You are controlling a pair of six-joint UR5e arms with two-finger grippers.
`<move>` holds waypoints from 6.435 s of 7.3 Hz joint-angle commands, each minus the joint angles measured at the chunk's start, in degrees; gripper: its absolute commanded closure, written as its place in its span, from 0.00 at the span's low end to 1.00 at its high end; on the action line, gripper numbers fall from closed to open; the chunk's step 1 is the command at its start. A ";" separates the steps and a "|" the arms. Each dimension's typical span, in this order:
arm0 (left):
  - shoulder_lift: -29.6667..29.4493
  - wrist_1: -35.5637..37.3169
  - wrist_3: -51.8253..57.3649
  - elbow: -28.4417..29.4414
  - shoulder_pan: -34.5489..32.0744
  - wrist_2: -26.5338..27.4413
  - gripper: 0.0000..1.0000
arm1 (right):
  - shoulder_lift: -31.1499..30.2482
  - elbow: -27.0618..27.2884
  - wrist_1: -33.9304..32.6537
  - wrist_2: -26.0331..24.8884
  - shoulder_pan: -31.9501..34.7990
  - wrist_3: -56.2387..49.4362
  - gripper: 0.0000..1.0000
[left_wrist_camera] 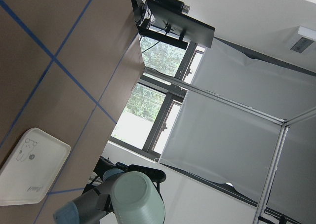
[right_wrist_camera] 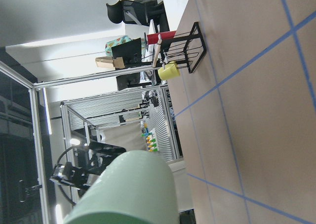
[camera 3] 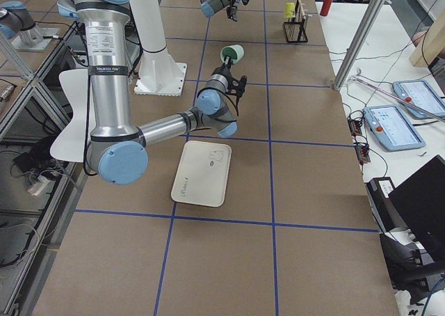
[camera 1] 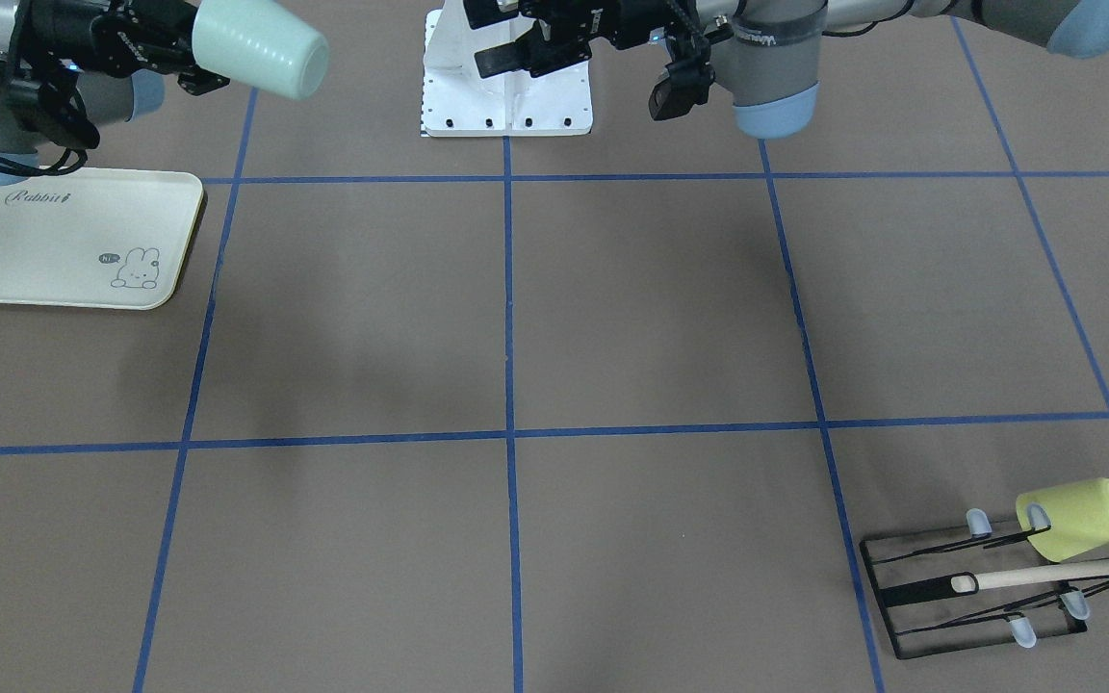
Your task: Left arm grabs green cup and hands to right arm on tray
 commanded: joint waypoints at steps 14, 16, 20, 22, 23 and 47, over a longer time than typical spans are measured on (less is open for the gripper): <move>3.97 70.20 54.16 -13.30 -2.80 -3.10 0.00 | -18.69 14.71 -93.46 14.49 8.05 -93.05 1.00; 3.97 70.20 53.63 -13.74 -2.71 -3.10 0.00 | -18.87 12.69 -93.55 13.96 5.59 -94.55 1.00; 3.53 70.20 53.37 -14.10 -2.63 -3.01 0.00 | -19.66 11.54 -93.64 12.12 5.67 -96.05 1.00; 3.44 70.20 53.37 -14.10 -2.63 -3.01 0.00 | -19.48 11.45 -94.42 12.03 5.49 -96.05 0.95; 3.36 70.20 53.37 -14.10 -2.63 -3.01 0.00 | -19.57 11.54 -94.77 12.03 5.84 -96.05 0.59; 36.85 78.26 132.38 -1.00 -51.76 -35.45 0.00 | -10.61 9.00 -102.25 8.95 32.21 -102.29 0.00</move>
